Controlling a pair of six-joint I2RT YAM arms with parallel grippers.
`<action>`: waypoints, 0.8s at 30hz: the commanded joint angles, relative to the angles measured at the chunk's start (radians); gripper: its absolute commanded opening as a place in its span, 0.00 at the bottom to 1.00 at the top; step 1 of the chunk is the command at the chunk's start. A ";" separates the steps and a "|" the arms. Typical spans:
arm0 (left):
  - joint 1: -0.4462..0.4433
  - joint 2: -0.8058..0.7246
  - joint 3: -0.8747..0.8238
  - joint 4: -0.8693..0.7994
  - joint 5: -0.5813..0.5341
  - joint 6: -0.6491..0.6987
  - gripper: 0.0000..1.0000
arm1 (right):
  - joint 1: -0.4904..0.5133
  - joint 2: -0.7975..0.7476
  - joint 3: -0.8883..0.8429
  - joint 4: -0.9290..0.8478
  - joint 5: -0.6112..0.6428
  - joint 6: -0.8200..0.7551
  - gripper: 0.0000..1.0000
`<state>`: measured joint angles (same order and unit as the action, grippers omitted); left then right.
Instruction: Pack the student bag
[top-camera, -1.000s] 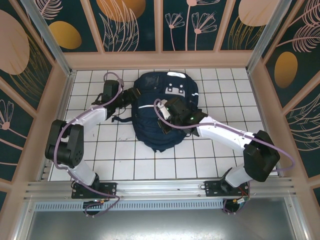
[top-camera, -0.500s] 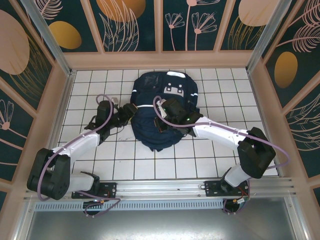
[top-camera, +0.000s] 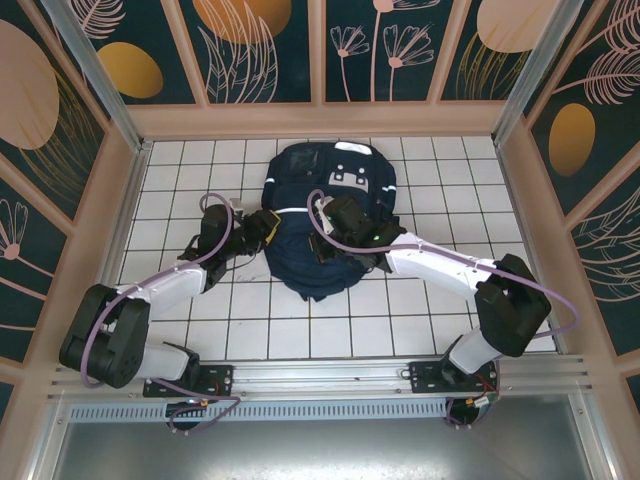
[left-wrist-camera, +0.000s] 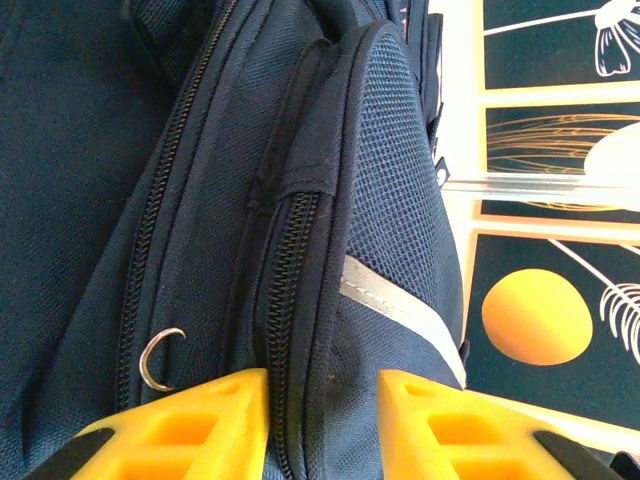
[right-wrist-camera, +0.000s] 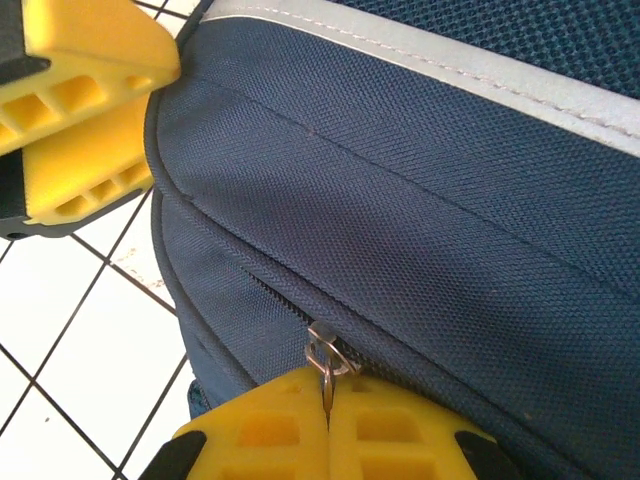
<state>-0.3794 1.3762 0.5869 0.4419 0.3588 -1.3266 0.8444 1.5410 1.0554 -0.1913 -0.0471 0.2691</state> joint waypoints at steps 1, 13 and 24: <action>-0.011 0.018 -0.003 0.048 -0.003 -0.025 0.26 | 0.003 -0.013 0.034 -0.003 0.035 -0.001 0.00; -0.010 0.017 -0.007 0.011 -0.087 0.039 0.04 | -0.053 -0.109 -0.021 -0.205 0.280 -0.016 0.00; -0.001 0.002 -0.007 -0.020 -0.119 0.076 0.00 | -0.219 -0.160 -0.043 -0.259 0.326 -0.072 0.00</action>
<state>-0.4072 1.3872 0.5850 0.4526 0.3290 -1.2861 0.6811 1.4178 1.0195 -0.4095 0.1333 0.2279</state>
